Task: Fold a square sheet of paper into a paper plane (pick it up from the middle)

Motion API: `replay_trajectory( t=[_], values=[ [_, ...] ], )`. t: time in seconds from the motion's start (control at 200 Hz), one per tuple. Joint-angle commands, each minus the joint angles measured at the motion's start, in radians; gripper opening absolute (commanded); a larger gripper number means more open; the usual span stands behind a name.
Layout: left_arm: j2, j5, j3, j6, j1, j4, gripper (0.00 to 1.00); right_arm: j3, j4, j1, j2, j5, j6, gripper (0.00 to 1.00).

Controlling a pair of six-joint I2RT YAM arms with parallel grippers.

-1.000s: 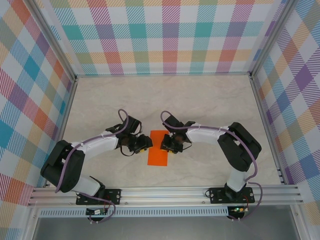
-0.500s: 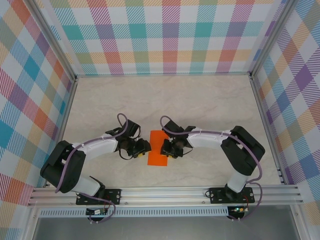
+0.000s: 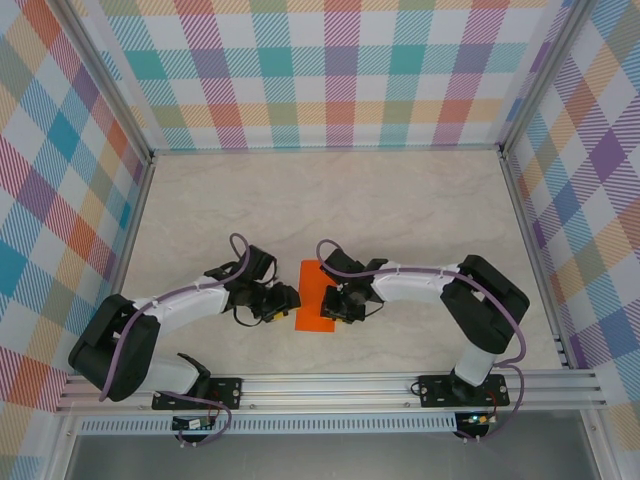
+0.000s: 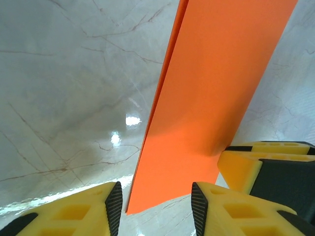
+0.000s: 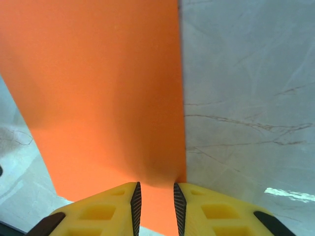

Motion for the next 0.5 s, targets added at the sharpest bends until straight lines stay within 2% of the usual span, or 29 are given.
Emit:
replay_trajectory(
  t=[0.0, 0.31, 0.495],
  values=[
    [0.019, 0.025, 0.013, -0.007, -0.022, -0.001, 0.44, -0.029, -0.046, 0.006, 0.034, 0.026, 0.027, 0.28],
    [0.075, 0.022, 0.026, -0.007, -0.048, -0.001, 0.44, -0.039, -0.073, 0.006, 0.054, 0.041, 0.038, 0.27],
    [0.097, 0.032, 0.026, -0.012, -0.065, 0.057, 0.43, -0.04, -0.071, 0.007, 0.065, 0.038, 0.043, 0.27]
  ],
)
